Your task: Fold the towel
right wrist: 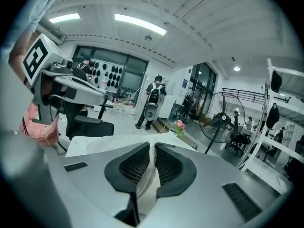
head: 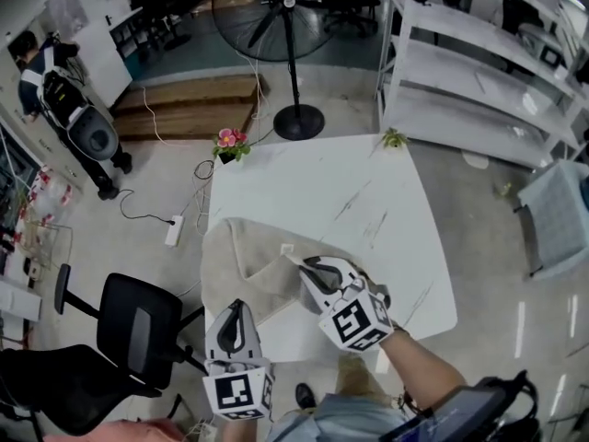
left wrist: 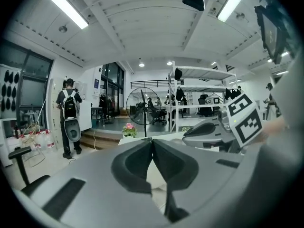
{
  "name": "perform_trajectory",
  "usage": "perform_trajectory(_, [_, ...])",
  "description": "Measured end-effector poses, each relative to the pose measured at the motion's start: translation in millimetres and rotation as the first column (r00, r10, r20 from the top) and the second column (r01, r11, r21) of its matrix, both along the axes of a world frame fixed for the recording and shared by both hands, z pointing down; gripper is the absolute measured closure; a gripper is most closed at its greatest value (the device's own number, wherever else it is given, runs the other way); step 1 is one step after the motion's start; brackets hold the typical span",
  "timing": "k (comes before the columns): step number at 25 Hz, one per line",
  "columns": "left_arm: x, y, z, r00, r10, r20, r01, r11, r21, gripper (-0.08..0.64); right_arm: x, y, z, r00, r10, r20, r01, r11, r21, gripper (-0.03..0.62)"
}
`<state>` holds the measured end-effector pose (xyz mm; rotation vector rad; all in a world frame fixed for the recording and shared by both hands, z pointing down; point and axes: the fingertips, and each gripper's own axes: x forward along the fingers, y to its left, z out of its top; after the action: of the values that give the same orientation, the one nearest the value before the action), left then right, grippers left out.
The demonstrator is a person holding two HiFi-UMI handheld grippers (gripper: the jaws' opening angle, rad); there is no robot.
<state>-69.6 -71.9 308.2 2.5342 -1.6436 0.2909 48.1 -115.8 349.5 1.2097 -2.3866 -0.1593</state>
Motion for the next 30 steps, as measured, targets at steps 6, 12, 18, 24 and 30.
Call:
perform_trajectory(6, [53,-43,3,1.000,0.004,0.031,-0.003,0.999,-0.033,0.552,76,-80,-6,1.000,0.006,0.020,-0.006,1.000,-0.002,0.545])
perform_trajectory(12, [86,-89,12,0.998,-0.017,0.061,0.021,0.997,-0.074,0.552,141,-171,1,1.000,0.006,-0.001,-0.006,1.000,-0.018,0.543])
perform_trajectory(18, [105,-113,30,0.997,-0.023,0.070,0.032,0.990,-0.136,0.552,201,-250,26,0.997,0.069,-0.041,-0.070,0.997,-0.027,0.541])
perform_trajectory(24, [98,-110,49,0.992,-0.061,0.108,0.082,0.978,-0.194,0.552,247,-309,53,0.980,0.163,-0.115,-0.163,0.987,0.009,0.542])
perform_trajectory(30, [82,-107,66,0.986,-0.110,0.121,0.135,0.966,-0.221,0.552,272,-350,78,0.962,0.244,-0.121,-0.251,0.967,-0.043,0.449])
